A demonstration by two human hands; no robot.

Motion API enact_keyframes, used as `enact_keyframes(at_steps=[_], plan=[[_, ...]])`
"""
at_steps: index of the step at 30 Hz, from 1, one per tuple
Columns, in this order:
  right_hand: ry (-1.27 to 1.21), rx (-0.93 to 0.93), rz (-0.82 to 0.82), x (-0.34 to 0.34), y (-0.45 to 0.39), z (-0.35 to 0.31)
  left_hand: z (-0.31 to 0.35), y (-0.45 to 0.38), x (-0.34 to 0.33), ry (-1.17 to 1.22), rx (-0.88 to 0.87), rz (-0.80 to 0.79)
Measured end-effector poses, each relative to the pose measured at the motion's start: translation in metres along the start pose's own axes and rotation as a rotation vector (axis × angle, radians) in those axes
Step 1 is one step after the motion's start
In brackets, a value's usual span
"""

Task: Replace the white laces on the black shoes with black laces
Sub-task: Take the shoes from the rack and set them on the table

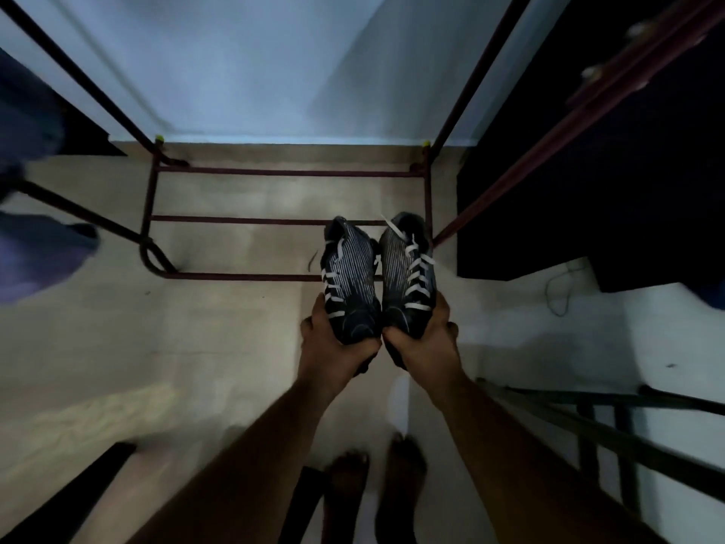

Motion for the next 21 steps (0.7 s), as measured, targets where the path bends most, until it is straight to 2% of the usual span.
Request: enact_keyframes(at_steps=[8, 13, 16, 21], plan=[[-0.097, -0.112, 0.008, 0.068, 0.183, -0.024, 0.098, 0.188, 0.069, -0.061, -0.025, -0.024], [-0.208, -0.123, 0.042, 0.117, 0.299, -0.052, 0.167, 0.294, 0.109, -0.171, -0.114, -0.06], [-0.286, -0.11, 0.117, 0.149, 0.358, -0.058, 0.203, 0.345, 0.114, -0.2, -0.185, -0.116], [-0.382, -0.059, 0.271, 0.217, 0.431, -0.045, 0.257, 0.418, 0.085, -0.295, -0.378, -0.243]])
Point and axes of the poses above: each hand's wrist, its own y-axis away from the middle knuckle, its own x-axis out of the back of the hand, z = x × y, the point moved 5 cm from there along -y, towards the middle knuckle, and after that the axes turned 8 degrees about y, right-handed, at the moved point
